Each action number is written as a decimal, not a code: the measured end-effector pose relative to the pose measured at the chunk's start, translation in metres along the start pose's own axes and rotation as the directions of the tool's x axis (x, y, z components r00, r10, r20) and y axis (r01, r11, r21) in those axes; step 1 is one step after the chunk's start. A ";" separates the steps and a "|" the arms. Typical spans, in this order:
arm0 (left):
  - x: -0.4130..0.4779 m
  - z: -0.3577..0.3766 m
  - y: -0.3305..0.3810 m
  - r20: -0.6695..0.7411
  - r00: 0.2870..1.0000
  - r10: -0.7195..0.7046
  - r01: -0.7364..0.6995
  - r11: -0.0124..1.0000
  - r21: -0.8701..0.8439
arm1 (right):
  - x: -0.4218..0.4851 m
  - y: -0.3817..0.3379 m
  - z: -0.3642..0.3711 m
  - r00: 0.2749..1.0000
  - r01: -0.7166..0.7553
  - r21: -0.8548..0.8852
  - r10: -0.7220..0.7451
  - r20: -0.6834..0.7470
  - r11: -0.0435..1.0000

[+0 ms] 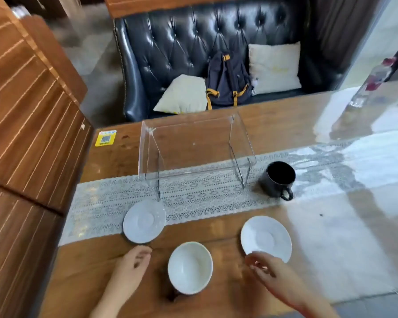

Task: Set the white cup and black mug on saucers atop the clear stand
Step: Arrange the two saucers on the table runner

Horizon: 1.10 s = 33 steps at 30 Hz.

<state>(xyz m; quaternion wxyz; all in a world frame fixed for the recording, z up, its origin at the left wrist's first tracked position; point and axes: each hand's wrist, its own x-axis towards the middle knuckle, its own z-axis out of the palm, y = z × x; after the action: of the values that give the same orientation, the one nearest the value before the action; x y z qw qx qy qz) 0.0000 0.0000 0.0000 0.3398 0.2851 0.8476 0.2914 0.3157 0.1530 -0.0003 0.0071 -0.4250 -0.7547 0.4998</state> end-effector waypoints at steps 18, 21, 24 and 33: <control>0.078 0.005 -0.004 -0.195 0.823 -0.534 0.327 0.726 -0.605 | 0.030 0.069 -0.056 0.815 -0.316 0.447 0.481 -0.323 0.836; 0.086 0.000 -0.008 -0.183 0.819 -0.543 0.353 0.730 -0.585 | 0.037 0.064 -0.061 0.847 -0.278 0.553 0.472 -0.244 0.786; 0.078 -0.002 -0.006 -0.129 0.852 -0.507 0.362 0.750 -0.554 | 0.054 0.054 -0.060 0.870 -0.264 0.572 0.448 -0.207 0.777; 0.071 0.036 0.021 0.005 0.943 -0.333 0.284 0.796 -0.534 | 0.118 0.022 -0.053 0.917 -0.184 0.531 0.339 -0.210 0.827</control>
<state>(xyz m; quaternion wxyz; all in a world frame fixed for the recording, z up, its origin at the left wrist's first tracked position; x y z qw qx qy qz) -0.0107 0.0726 -0.0362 0.4096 0.0256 0.7839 0.4658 0.2767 0.2722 -0.0394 0.1603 -0.5786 -0.5228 0.6051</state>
